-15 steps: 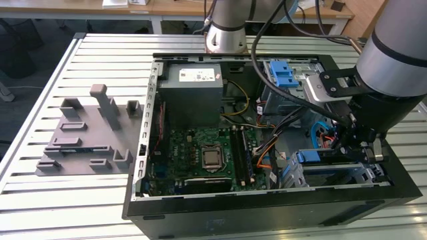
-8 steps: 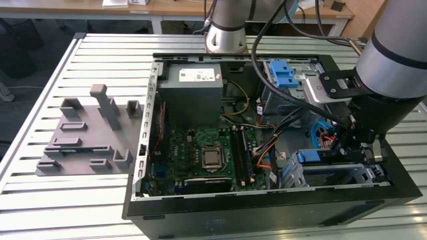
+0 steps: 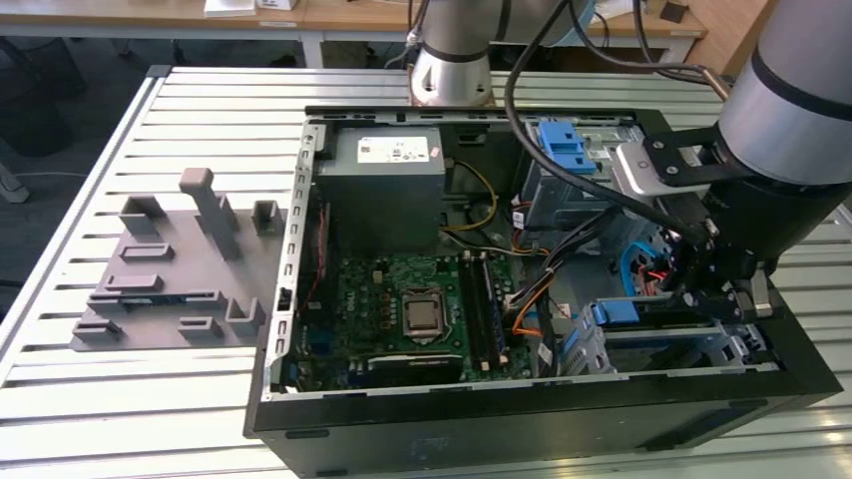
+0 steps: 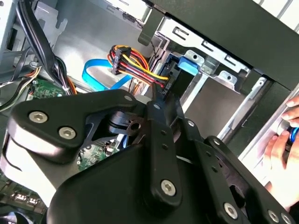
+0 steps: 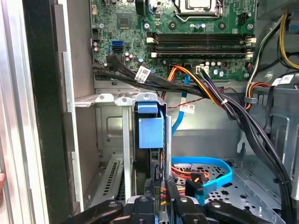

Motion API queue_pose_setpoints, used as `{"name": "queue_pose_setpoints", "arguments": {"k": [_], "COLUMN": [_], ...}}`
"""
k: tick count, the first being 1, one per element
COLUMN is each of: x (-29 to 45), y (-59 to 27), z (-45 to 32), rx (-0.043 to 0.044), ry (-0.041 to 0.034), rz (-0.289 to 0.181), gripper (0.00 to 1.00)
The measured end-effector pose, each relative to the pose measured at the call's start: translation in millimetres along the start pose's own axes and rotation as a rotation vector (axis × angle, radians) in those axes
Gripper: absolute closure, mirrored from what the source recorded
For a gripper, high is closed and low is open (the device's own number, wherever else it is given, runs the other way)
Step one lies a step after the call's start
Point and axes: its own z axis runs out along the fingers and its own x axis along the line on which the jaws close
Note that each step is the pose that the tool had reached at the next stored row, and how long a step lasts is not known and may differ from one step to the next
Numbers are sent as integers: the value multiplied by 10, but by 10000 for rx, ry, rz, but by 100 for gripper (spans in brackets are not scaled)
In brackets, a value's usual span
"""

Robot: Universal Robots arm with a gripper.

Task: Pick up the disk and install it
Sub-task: 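Insert the first disk wire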

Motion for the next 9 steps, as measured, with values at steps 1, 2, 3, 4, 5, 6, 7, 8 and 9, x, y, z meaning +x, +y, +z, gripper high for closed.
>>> {"name": "queue_pose_setpoints", "arguments": {"k": [1, 2, 3, 4, 5, 6, 7, 8, 9], "x": [0, 0, -1, -1, -1, -1, -2, -1, -1], "y": [-2, -4, -5, -8, -13, -18, -20, -20, -22], "z": [-8, -11, -11, -11, -11, -11, -10, -11, -13], "rx": [-11, -24, -37, -60, -98, -133, -159, -176, -193], "ry": [0, -1, -3, -1, 3, 4, 4, 6, 8], "rz": [1, 0, 2, 2, 4, 5, 6, 7, 8], "gripper": [76, 77, 84, 84, 89, 89, 89, 89, 89]}}
